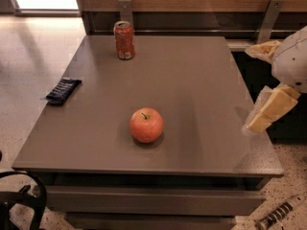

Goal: Move apple near coke can

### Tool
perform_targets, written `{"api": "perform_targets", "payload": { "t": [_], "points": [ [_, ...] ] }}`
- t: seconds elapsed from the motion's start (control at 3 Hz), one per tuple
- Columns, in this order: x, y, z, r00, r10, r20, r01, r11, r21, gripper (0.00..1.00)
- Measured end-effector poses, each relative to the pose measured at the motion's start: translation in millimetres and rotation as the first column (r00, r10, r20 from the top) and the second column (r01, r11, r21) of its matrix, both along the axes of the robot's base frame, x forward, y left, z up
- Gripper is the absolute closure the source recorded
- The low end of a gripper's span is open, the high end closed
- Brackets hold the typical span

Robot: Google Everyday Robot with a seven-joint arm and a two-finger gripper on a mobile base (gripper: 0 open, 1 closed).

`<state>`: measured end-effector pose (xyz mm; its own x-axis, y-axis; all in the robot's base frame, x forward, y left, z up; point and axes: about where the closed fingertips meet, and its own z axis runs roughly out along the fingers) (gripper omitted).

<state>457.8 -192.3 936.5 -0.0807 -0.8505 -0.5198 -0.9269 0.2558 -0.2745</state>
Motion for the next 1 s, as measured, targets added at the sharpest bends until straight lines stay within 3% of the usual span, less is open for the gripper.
{"api": "perform_targets", "payload": {
  "t": [0.33, 0.67, 1.0],
  "points": [
    [6.5, 21.8, -26.0, 0.9976, 0.068, 0.011, -0.069, 0.982, 0.174, 0.00],
    [7.8, 41.7, -47.2, 0.9941, 0.108, -0.001, -0.102, 0.940, 0.325, 0.00],
    [6.2, 63.4, -55.7, 0.9902, 0.139, -0.008, -0.122, 0.893, 0.434, 0.00]
  ]
}}
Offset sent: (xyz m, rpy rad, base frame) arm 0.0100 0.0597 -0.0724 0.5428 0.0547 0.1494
